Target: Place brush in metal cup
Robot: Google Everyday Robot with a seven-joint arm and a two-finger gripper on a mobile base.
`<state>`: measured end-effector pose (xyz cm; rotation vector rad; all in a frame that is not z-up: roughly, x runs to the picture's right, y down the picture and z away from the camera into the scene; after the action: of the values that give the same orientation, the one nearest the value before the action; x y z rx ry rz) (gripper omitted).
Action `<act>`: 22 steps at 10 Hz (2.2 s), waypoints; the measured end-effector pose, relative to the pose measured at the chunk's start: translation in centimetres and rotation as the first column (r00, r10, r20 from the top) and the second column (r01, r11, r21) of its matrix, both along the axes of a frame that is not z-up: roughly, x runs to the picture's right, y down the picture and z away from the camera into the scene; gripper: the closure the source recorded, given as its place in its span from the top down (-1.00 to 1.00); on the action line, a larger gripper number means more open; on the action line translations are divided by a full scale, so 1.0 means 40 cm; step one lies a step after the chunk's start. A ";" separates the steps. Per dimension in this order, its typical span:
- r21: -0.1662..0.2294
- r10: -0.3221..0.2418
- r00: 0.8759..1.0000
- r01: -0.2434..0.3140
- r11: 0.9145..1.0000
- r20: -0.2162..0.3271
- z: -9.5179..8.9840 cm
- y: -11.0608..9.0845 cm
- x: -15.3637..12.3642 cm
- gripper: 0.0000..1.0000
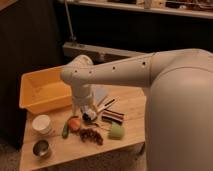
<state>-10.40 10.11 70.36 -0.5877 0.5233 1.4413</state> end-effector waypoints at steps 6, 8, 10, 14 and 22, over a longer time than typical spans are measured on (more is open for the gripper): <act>0.000 0.000 1.000 0.000 1.000 0.000 0.000 0.000 0.000 0.30; 0.000 0.000 1.000 0.000 1.000 0.000 0.000 0.000 0.000 0.30; 0.000 0.000 1.000 0.000 1.000 0.000 0.000 0.000 0.000 0.30; 0.000 0.000 1.000 0.000 1.000 0.000 0.000 0.000 0.000 0.30; 0.029 0.150 0.987 -0.148 0.989 -0.059 0.074 -0.085 0.055 0.30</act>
<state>-8.21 6.71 73.32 -0.5738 0.5178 1.6097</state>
